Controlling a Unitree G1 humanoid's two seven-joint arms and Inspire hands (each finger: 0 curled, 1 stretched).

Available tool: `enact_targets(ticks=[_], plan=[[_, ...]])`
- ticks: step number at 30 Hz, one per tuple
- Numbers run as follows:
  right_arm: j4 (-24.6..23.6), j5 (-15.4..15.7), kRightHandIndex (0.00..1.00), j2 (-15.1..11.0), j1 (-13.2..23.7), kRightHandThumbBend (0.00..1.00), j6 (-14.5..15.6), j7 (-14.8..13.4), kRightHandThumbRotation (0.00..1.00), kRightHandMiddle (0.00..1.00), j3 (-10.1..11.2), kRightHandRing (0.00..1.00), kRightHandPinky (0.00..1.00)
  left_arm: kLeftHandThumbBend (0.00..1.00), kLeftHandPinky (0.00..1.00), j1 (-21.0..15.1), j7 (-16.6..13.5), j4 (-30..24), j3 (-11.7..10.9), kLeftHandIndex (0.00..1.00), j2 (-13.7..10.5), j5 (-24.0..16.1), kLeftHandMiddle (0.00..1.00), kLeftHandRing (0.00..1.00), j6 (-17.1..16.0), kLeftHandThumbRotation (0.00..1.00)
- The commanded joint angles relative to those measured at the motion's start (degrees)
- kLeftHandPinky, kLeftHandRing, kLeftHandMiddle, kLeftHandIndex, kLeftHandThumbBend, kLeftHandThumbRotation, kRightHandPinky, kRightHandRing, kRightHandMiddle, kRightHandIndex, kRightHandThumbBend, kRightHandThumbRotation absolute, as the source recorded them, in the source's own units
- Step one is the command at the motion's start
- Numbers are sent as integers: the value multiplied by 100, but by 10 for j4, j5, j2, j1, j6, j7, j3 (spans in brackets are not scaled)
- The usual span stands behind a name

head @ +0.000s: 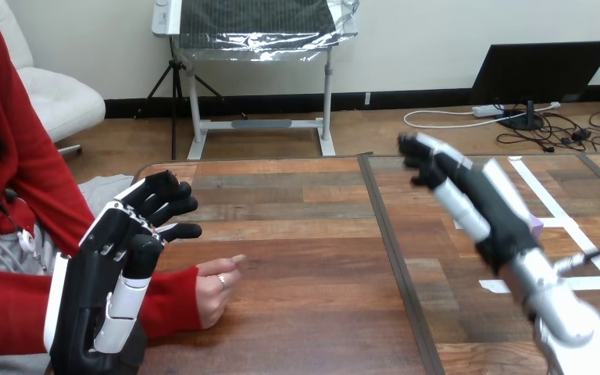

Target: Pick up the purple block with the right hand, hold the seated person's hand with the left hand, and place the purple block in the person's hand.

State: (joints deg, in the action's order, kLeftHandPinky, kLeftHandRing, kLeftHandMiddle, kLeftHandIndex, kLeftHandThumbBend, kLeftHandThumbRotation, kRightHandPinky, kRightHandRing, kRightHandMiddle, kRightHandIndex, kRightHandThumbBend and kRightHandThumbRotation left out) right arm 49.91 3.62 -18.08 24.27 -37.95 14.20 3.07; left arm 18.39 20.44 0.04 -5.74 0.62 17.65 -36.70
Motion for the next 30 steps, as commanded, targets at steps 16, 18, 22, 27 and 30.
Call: enact_targets(ticks=[16, 18, 22, 27, 30], plan=[[145, 101, 89, -55, 217, 88, 0, -117, 93, 90, -22, 89, 84, 80, 61, 78, -4, 0, 11, 72, 19, 2, 74, 73, -7, 70], [154, 104, 89, -57, 225, 88, 5, -120, 91, 90, -22, 89, 85, 80, 61, 77, -5, 0, 11, 72, 19, 1, 73, 73, -7, 70], [174, 115, 89, -66, 248, 88, 28, -124, 89, 91, -26, 90, 85, 79, 61, 76, -7, 0, 12, 71, 20, -1, 73, 73, -9, 70], [192, 133, 90, -75, 269, 89, 54, -137, 87, 91, -37, 86, 81, 77, 61, 75, -8, 2, 13, 71, 21, -4, 73, 72, -12, 70], [203, 144, 90, -82, 281, 89, 71, -143, 85, 90, -44, 85, 79, 78, 61, 75, -6, 2, 15, 71, 20, 0, 73, 72, -11, 70]])
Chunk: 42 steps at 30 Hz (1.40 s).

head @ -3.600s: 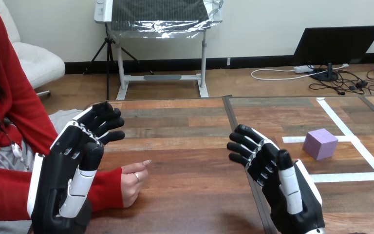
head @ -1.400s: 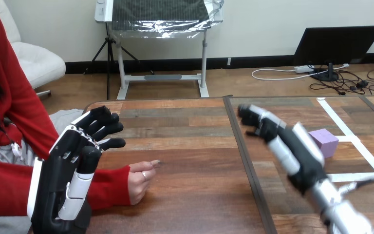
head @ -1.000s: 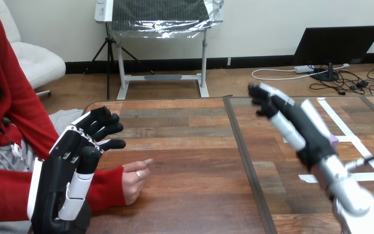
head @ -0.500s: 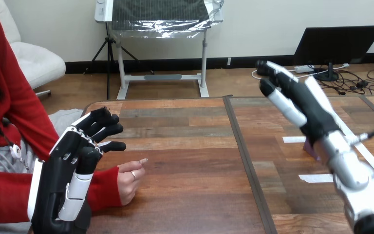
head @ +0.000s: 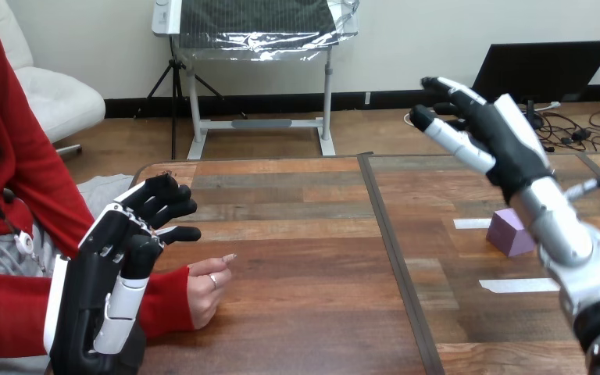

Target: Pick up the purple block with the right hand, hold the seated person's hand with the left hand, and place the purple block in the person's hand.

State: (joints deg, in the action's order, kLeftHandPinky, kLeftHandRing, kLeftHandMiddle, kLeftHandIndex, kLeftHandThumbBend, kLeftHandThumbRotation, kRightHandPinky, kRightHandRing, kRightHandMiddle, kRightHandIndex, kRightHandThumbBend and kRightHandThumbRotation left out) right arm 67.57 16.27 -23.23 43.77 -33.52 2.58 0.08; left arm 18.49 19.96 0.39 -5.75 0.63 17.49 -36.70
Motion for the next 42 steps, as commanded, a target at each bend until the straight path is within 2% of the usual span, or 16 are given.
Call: enact_targets(ticks=[1, 7, 15, 17, 19, 21, 27, 36, 42], plan=[[31, 20, 91, -32, 91, 88, 34, -28, 85, 90, -15, 85, 79, 78, 61, 75, 0, -2, 16, 71, 20, 3, 73, 72, -10, 70], [47, 37, 91, -42, 107, 89, 67, -38, 78, 91, -26, 85, 76, 81, 61, 76, 3, -1, 17, 71, 18, 6, 73, 72, -7, 70], [62, 50, 94, -54, 120, 92, 102, -32, 70, 94, -36, 91, 80, 82, 60, 77, 8, -4, 19, 71, 16, 15, 74, 73, -2, 68], [66, 56, 94, -57, 124, 92, 116, -33, 68, 95, -41, 91, 80, 83, 60, 78, 12, -4, 18, 71, 14, 17, 74, 73, -1, 67], [73, 63, 95, -62, 129, 92, 142, -31, 62, 95, -49, 92, 81, 84, 60, 79, 8, -4, 16, 71, 17, 13, 74, 73, -3, 67], [76, 64, 95, -63, 131, 92, 154, -29, 58, 95, -50, 92, 80, 83, 60, 80, 5, -5, 14, 71, 19, 9, 74, 73, -5, 67], [78, 61, 95, -65, 128, 93, 165, -26, 49, 95, -49, 93, 79, 82, 59, 79, 7, 0, 14, 70, 19, 10, 73, 73, -11, 68], [81, 66, 95, -67, 122, 95, 177, -31, 43, 95, -54, 94, 79, 83, 59, 79, 8, 3, 14, 70, 18, 8, 73, 73, -13, 69], [83, 61, 94, -69, 116, 95, 173, -23, 37, 94, -51, 95, 81, 83, 59, 79, 9, 4, 13, 69, 18, 12, 73, 73, -14, 69]])
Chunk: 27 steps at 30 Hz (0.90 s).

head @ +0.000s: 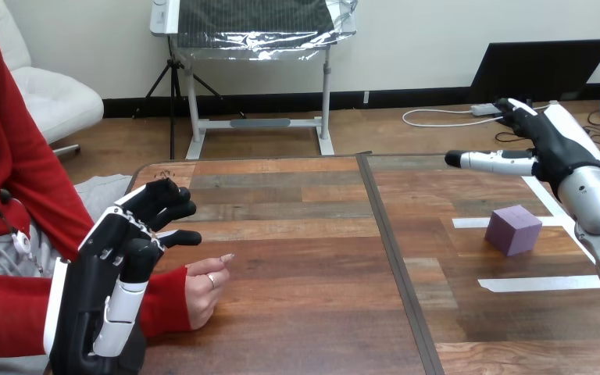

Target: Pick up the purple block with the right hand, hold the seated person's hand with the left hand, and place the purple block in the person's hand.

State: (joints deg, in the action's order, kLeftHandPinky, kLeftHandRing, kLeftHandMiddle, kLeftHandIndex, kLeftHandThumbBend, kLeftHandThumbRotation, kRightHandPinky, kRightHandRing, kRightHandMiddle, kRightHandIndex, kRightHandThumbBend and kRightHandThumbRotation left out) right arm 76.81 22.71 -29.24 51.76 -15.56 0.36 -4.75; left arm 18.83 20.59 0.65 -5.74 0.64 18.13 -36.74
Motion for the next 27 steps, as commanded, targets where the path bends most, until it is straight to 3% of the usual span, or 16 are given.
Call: enact_targets(ticks=[1, 7, 19, 27], plan=[[-8, -3, 94, -9, 35, 95, -4, 2, 36, 94, -3, 95, 81, 83, 59, 76, 2, 2, 12, 69, 18, 4, 73, 73, -14, 69], [-4, 3, 94, -11, 26, 95, 10, 13, 35, 95, -10, 95, 82, 82, 59, 75, -1, 5, 10, 67, 20, 0, 72, 74, -19, 70], [-1, 11, 95, -13, 9, 98, 35, 25, 42, 95, -23, 95, 79, 80, 60, 74, 2, 15, 13, 64, 19, 1, 73, 76, -30, 71], [-1, 17, 93, -12, -5, 98, 41, 22, 41, 93, -33, 91, 77, 80, 60, 71, 2, 20, 12, 60, 17, -2, 72, 75, -37, 71]])
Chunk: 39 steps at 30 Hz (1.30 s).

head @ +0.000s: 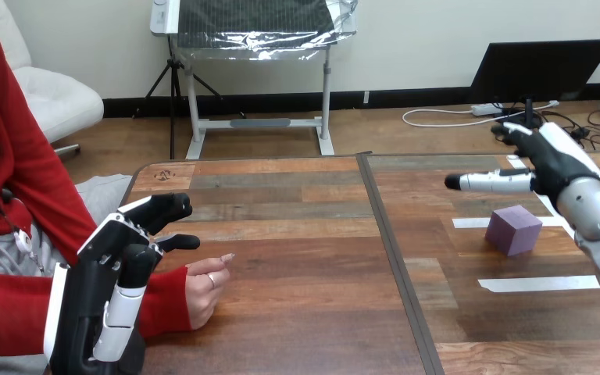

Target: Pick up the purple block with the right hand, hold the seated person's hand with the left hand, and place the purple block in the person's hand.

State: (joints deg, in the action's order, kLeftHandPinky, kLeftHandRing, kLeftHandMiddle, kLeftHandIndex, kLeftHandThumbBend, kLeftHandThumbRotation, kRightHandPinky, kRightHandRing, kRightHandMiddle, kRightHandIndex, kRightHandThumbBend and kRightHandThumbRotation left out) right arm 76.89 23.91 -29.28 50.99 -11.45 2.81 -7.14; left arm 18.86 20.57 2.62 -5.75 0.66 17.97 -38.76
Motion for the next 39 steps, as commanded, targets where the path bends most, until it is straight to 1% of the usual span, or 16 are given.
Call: enact_targets(ticks=[1, 3, 7, 14, 25, 30, 36, 39], plan=[[-2, 4, 93, -11, 0, 98, -1, -2, 41, 93, -9, 91, 76, 80, 59, 69, 2, 1, 11, 59, 16, -2, 72, 75, -19, 71], [-1, 4, 92, -11, -3, 96, -2, -1, 40, 93, -8, 90, 76, 79, 57, 67, 2, 3, 10, 56, 15, -4, 71, 74, -22, 72], [0, 11, 92, -11, -8, 95, 4, 1, 39, 93, -14, 89, 75, 78, 53, 64, 0, 5, 8, 53, 15, -6, 70, 72, -28, 72], [2, 20, 91, -11, -12, 95, 16, 0, 41, 92, -26, 90, 75, 77, 47, 61, 0, 9, 7, 50, 15, -2, 68, 68, -33, 71], [2, 28, 89, -12, -19, 98, 28, -9, 40, 91, -34, 90, 77, 78, 45, 62, -3, 9, 8, 49, 15, -4, 67, 67, -37, 72], [3, 32, 88, -14, -21, 100, 31, -14, 39, 90, -39, 87, 75, 78, 45, 61, -2, 8, 9, 49, 15, -2, 67, 68, -37, 72], [3, 32, 87, -16, -22, 100, 30, -8, 37, 89, -41, 87, 73, 78, 44, 61, 0, 9, 9, 49, 15, -1, 67, 68, -39, 72], [4, 36, 87, -17, -21, 100, 33, -6, 35, 89, -45, 87, 72, 78, 44, 61, 0, 9, 9, 49, 14, -1, 67, 68, -39, 72]])
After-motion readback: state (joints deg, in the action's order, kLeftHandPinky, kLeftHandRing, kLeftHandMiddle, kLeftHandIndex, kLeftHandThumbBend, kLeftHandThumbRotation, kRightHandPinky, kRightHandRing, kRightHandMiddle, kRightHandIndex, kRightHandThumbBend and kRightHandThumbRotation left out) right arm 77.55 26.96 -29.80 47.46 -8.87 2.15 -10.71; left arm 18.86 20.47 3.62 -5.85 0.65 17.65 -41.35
